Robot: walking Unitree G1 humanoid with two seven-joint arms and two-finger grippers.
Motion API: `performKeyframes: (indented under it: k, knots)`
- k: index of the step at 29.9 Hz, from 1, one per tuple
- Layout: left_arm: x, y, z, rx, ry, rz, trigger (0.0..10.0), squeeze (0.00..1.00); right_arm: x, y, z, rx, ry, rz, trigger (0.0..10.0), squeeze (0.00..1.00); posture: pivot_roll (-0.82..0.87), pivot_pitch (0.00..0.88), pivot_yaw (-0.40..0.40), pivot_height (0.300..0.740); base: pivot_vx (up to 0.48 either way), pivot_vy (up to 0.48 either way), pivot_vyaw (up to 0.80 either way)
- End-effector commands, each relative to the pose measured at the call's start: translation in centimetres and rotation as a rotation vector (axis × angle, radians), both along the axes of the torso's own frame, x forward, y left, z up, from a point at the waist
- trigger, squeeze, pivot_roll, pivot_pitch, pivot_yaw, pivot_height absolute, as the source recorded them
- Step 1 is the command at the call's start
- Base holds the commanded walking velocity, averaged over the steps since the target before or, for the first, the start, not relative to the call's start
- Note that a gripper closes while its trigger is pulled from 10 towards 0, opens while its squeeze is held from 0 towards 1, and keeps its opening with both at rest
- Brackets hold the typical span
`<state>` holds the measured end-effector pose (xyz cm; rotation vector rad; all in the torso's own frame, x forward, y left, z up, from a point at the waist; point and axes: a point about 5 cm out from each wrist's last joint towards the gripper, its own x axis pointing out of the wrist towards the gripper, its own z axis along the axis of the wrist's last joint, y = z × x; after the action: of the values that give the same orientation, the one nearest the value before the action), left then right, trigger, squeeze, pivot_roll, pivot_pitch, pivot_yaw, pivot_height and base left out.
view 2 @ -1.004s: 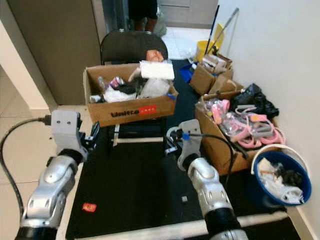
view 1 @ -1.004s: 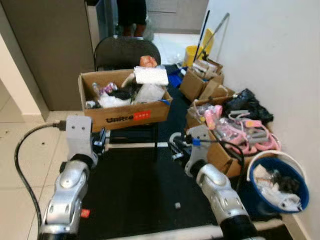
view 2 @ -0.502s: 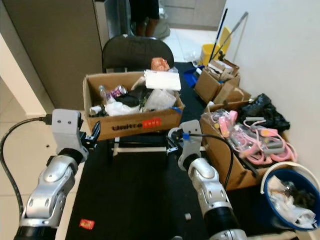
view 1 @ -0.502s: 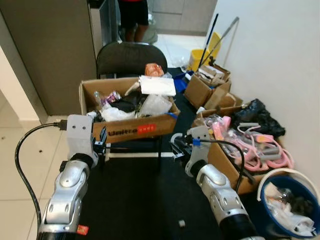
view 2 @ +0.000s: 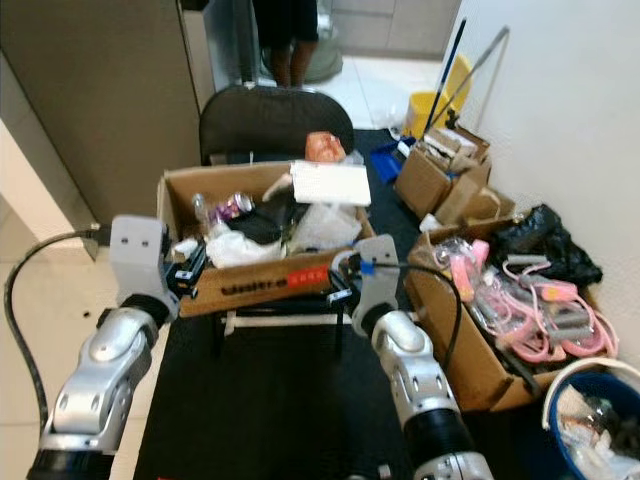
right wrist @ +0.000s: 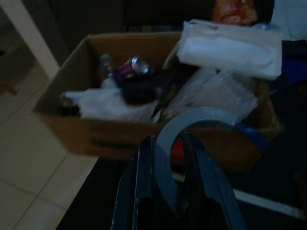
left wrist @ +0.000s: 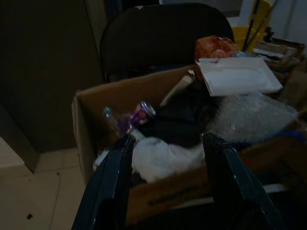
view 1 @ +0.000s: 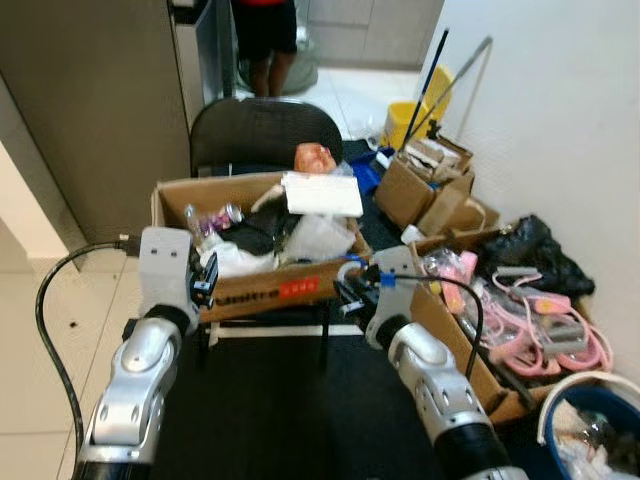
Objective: Picking trash to rubbish bin
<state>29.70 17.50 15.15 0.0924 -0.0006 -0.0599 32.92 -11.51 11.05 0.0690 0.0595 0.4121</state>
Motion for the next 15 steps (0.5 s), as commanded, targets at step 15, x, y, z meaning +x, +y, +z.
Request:
performKeyframes:
  k: [15]
  knots:
    - [0.08, -0.24, -0.24, 0.016, 0.018, -0.013, 10.0, 0.0, 0.64, -0.77, 0.29, 0.003, -0.014, -0.041, 10.0, 0.0, 0.08, 0.114, -0.054, 0.74, 0.439, 0.0, 0.0]
